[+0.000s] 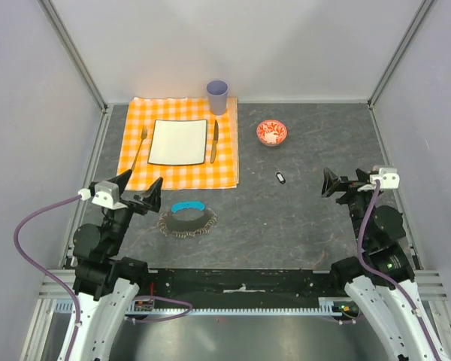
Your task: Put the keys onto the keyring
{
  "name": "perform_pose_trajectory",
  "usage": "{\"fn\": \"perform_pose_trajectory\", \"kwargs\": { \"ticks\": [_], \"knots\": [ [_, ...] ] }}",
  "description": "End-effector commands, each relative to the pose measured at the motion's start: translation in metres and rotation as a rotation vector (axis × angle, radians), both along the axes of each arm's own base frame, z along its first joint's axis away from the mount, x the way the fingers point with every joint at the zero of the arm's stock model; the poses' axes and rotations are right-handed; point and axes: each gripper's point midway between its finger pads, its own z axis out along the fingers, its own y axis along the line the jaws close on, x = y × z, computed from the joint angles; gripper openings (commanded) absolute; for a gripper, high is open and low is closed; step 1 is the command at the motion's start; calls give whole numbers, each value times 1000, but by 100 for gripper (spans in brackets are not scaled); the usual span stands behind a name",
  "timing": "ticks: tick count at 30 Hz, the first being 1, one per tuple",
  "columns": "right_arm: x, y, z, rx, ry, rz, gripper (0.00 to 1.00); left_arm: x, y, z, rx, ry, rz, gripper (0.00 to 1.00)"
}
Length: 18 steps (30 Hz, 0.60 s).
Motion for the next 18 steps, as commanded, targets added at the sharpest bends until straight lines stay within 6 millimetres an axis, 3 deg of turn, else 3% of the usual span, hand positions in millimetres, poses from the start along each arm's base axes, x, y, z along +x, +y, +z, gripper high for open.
{"fn": "perform_pose_trajectory", "kwargs": {
  "ticks": [1,13,18],
  "knots": [
    [7,18,2,-13,13,81,98,-1,-5,4,7,-9,-30,99],
    [29,62,-25,-10,173,272,98,2,-9,-2,-15,37,-43,100],
    [28,78,-32,-1,232,352,98,17,-21,-24,-82,280,-73,100]
  ]
}}
